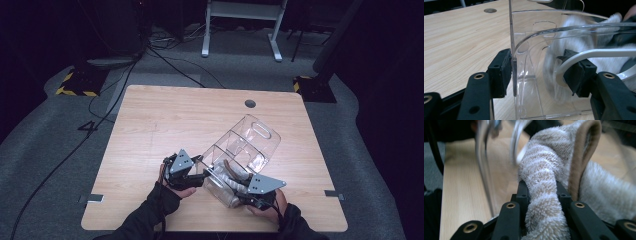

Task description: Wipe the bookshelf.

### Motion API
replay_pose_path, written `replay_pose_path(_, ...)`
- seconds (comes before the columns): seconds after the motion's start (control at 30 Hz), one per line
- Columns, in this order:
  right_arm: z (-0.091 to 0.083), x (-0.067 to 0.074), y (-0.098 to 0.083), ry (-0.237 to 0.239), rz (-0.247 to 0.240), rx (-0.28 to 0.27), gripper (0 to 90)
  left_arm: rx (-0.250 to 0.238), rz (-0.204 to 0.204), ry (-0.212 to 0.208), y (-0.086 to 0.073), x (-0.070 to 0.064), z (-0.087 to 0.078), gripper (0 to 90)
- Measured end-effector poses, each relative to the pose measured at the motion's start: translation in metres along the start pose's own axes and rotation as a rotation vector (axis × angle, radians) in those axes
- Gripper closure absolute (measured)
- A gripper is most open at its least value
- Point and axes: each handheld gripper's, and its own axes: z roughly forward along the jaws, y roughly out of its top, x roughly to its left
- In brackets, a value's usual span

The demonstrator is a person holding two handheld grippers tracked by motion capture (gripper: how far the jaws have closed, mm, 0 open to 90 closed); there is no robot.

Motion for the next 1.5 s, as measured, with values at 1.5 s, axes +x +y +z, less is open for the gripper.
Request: replay_pose_path(1.5, -0.023, 0.009, -0.004, -0.158, -0.035, 0.025, 71.7, -0.003, 0.001, -0.002, 0.000, -0.001, 0.000, 41.9)
